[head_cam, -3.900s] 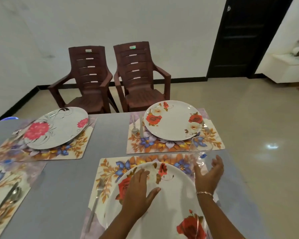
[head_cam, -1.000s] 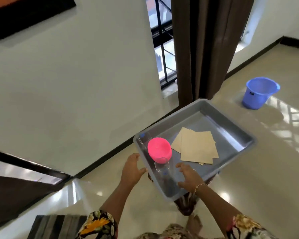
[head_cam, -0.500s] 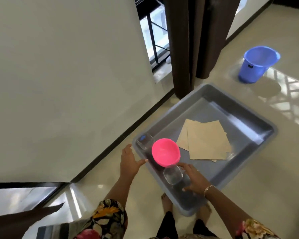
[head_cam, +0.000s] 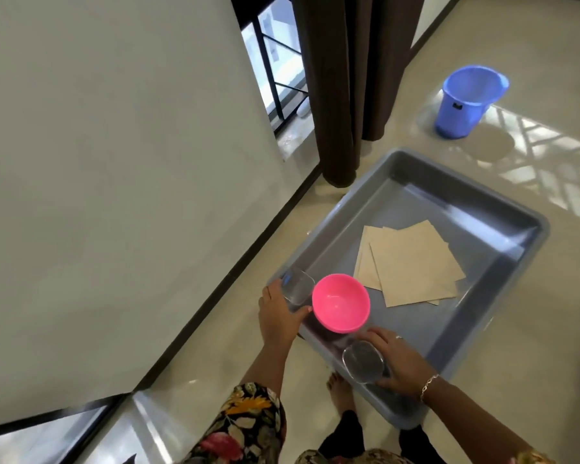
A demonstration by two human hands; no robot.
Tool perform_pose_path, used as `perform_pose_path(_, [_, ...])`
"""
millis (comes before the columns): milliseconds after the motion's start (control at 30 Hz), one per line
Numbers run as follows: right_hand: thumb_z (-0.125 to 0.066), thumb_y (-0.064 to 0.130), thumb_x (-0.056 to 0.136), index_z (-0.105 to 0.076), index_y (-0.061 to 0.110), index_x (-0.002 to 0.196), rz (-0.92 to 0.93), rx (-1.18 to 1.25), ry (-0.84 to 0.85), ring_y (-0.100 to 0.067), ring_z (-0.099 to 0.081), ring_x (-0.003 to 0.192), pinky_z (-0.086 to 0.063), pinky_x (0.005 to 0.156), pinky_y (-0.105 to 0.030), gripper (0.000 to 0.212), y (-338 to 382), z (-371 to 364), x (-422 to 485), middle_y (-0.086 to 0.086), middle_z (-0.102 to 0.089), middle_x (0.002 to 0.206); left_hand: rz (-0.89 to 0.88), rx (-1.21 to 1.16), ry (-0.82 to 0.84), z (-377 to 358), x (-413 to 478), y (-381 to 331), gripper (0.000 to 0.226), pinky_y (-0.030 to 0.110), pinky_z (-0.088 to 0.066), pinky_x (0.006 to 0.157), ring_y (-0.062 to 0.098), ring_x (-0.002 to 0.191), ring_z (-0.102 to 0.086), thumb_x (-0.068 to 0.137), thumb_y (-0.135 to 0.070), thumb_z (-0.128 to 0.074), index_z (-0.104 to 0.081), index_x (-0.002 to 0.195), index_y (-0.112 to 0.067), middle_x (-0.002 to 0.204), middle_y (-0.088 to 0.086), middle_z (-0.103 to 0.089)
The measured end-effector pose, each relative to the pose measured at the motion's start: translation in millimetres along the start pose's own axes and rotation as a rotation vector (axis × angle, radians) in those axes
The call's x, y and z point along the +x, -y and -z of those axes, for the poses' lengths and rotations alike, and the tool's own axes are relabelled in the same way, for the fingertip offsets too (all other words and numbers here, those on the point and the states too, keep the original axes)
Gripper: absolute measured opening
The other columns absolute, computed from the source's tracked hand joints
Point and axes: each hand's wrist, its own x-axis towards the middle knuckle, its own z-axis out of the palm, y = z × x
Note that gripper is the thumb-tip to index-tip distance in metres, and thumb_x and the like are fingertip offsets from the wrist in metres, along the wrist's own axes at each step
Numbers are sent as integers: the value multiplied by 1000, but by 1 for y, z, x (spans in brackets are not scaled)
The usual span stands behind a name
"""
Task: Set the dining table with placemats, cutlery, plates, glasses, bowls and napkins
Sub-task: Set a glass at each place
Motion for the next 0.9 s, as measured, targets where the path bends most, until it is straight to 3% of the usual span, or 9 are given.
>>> perform_pose_path(67, [-74,40,68,-43,26,129,-20,11,-27,-16,-45,118,-41,98,-26,70,-3,-4,-1,3,-44,131,0,-4,-33,-4,2,-1,81,38,-42,96,27,121,-42,70,-30,-81,-40,136,-9,135,9,-47])
perform_pose_path(200, [-75,42,60,-38,38,116,-93,222,-140,-13,-50,111,-44,96,-38,67,-10,-2,-16,11,-48,119,-20,-63,-62,-1,3,-2,69,35,-45,84,25,108,-47,71,-30,-81,-47,127,-9,123,7,-55])
perform_pose_path(367, [-71,54,49,-39,42,113,-198,506,-368,-6,-50,112,-40,91,-18,73,-5,30,-48,21,-49,121,-46,-321,-149,23,-5,-20,58,20,-43,64,25,94,-56,71,-18,-80,-46,117,-6,105,7,-55])
perform_pose_path(433, [-75,47,47,-43,46,113,-198,641,-495,0,-52,110,-41,89,-12,73,-4,48,-61,21,-56,117,-68,-404,-206,34,-13,-35,56,22,-47,67,25,91,-58,74,-15,-78,-43,117,-5,104,5,-53])
perform_pose_path(533, [-85,20,53,-49,23,114,-184,790,-682,-6,-55,108,-44,84,-9,71,-6,75,-79,5,-61,114,-134,-480,-299,47,-22,-63,60,28,-48,79,20,97,-55,75,-11,-76,-40,123,-2,113,5,-52])
perform_pose_path(600, [-83,0,56,-50,22,109,-165,867,-772,-6,-55,104,-48,77,-12,66,-8,95,-92,-5,-60,114,-181,-542,-320,49,-29,-89,61,29,-48,80,20,97,-55,78,-10,-73,-38,127,0,117,8,-53])
perform_pose_path(767, [-87,40,32,-49,27,105,-138,1042,-990,-19,-58,102,-49,84,-32,83,-27,142,-138,1,-60,104,-206,-807,-192,25,-63,-173,35,28,-50,71,18,85,-54,86,-17,-66,-44,112,-13,99,2,-52])
perform_pose_path(833, [-85,35,34,-50,27,105,-129,1085,-1059,-22,-58,98,-49,83,-33,79,-42,162,-160,-2,-58,100,-159,-951,-90,4,-78,-208,25,23,-51,65,16,80,-55,90,-19,-60,-44,109,-14,96,1,-53])
perform_pose_path(900, [-78,28,40,-51,26,104,-104,1114,-1102,-22,-58,95,-49,81,-32,70,-59,184,-187,-3,-56,97,-72,-1082,73,-19,-98,-245,23,33,-51,68,19,81,-59,96,-23,-48,-43,116,-11,105,9,-53])
